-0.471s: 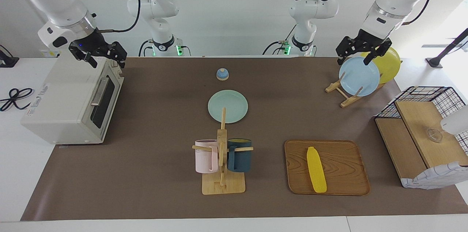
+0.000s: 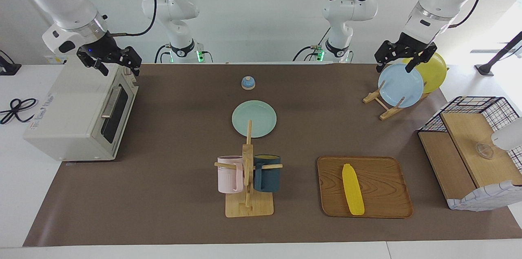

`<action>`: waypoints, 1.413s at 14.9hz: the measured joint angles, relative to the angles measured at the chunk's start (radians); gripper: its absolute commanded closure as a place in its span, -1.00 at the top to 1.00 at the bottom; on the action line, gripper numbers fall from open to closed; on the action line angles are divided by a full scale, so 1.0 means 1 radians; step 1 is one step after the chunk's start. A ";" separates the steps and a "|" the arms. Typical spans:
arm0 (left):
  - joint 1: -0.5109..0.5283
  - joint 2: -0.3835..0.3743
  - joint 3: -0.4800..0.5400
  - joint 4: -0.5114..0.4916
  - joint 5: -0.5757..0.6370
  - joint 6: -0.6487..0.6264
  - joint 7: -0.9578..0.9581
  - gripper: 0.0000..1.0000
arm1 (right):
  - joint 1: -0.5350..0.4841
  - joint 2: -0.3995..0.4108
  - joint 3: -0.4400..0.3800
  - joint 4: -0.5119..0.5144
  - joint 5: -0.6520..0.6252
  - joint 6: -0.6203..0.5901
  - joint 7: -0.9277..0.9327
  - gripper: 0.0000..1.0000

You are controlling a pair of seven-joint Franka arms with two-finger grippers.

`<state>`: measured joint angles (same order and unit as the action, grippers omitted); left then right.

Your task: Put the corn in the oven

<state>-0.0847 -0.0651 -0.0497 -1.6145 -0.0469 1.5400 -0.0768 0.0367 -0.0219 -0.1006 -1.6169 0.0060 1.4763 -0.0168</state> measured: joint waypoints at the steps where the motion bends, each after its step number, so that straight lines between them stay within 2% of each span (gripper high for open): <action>1: 0.000 0.000 0.000 0.000 0.000 0.000 0.000 1.00 | 0.000 0.000 0.000 -0.002 0.000 0.003 -0.001 1.00; 3: 0.000 0.000 0.000 0.000 0.000 0.000 0.000 1.00 | 0.000 -0.001 0.000 -0.015 0.000 0.033 -0.027 0.08; 4: 0.000 0.000 0.000 0.000 0.000 0.000 0.000 1.00 | 0.000 -0.003 0.000 -0.027 0.000 0.049 -0.050 -0.67; 5: 0.000 0.000 0.000 0.000 0.000 0.000 0.000 1.00 | 0.000 -0.007 0.000 -0.044 -0.001 0.065 -0.067 -1.00; 9: 0.000 0.000 0.000 0.000 0.000 0.000 0.000 1.00 | -0.008 -0.048 -0.001 -0.157 -0.049 0.172 -0.197 -1.00; 13: 0.001 0.000 0.001 0.000 0.000 0.000 0.000 1.00 | -0.054 -0.117 -0.004 -0.350 -0.154 0.356 -0.252 -1.00; 15: 0.002 0.000 0.005 0.000 0.000 0.000 0.000 1.00 | -0.062 -0.147 -0.005 -0.433 -0.168 0.414 -0.251 -1.00; 21: 0.002 0.000 0.007 0.000 0.000 0.000 0.000 1.00 | -0.102 -0.149 -0.005 -0.500 -0.197 0.486 -0.248 -1.00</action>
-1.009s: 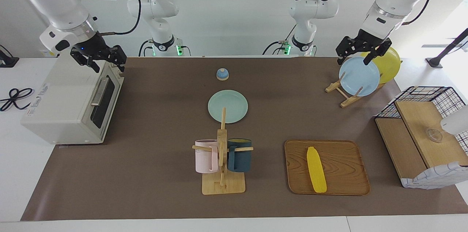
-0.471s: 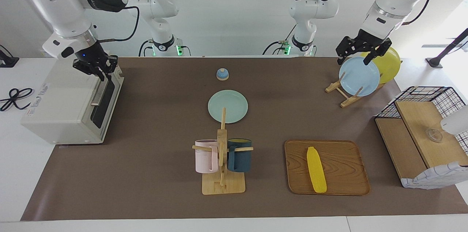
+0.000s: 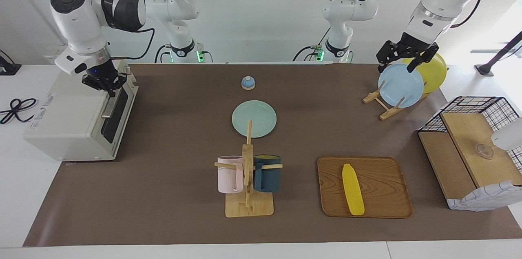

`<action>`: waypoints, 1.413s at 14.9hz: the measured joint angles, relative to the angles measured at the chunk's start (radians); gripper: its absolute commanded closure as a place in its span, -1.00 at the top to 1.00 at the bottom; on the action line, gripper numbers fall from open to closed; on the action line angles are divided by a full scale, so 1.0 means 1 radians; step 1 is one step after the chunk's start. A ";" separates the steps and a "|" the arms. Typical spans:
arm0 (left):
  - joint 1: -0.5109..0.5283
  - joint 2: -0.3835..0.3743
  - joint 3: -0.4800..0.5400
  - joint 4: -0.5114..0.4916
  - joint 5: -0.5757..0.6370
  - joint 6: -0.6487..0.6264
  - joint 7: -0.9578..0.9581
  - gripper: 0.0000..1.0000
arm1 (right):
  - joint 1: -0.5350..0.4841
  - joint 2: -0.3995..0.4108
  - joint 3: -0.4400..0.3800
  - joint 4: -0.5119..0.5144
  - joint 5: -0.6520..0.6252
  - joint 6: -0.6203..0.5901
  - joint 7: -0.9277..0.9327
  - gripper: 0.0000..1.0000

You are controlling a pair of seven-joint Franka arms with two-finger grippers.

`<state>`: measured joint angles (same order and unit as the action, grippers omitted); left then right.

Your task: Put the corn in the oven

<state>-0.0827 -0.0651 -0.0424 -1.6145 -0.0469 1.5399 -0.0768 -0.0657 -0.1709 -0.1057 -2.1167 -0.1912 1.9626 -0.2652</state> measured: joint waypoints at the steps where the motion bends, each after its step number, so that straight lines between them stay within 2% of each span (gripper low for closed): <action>1: 0.000 0.000 0.000 0.000 0.000 0.000 0.000 1.00 | -0.004 0.001 0.000 -0.003 0.000 0.003 0.000 -1.00; 18: 0.000 -0.018 0.000 0.000 0.000 0.000 0.000 1.00 | -0.002 0.025 0.006 -0.019 0.002 0.025 0.045 -1.00; 21: 0.000 -0.024 0.000 0.000 0.000 0.000 0.000 1.00 | -0.002 0.026 0.006 -0.021 0.039 0.025 0.047 -1.00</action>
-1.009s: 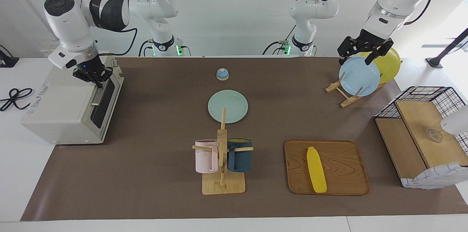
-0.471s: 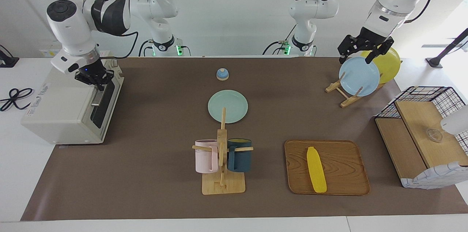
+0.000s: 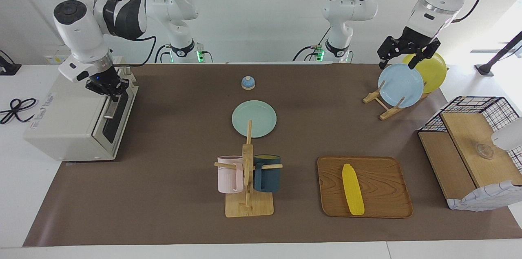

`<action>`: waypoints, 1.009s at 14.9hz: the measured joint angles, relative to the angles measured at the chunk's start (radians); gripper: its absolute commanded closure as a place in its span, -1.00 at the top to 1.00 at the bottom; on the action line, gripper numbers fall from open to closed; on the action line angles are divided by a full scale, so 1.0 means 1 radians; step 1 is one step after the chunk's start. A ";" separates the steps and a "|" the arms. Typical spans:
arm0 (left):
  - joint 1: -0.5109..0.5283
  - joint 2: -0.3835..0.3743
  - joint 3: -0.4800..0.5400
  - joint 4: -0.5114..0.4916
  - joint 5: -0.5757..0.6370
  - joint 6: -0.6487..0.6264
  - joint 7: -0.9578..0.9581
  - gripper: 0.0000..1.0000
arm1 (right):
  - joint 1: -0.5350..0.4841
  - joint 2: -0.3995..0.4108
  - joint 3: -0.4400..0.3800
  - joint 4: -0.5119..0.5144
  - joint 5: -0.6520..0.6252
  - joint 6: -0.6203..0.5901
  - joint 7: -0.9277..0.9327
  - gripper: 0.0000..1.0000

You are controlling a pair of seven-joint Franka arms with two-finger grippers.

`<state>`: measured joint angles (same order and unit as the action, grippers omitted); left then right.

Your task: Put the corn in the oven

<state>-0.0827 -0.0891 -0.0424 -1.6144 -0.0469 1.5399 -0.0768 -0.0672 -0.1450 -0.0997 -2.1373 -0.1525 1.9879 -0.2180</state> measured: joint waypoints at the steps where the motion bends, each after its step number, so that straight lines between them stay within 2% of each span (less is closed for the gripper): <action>1: 0.000 -0.004 0.000 0.000 0.000 0.000 0.000 1.00 | 0.000 0.000 0.000 -0.001 0.019 0.000 0.000 -1.00; 15: 0.000 -0.050 0.000 0.000 0.000 0.000 0.000 1.00 | 0.052 0.048 0.020 -0.021 0.129 0.021 0.042 -1.00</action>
<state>-0.0827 -0.1391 -0.0424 -1.6141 -0.0469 1.5399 -0.0768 -0.0156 -0.0970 -0.0794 -2.1580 -0.0231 2.0085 -0.1764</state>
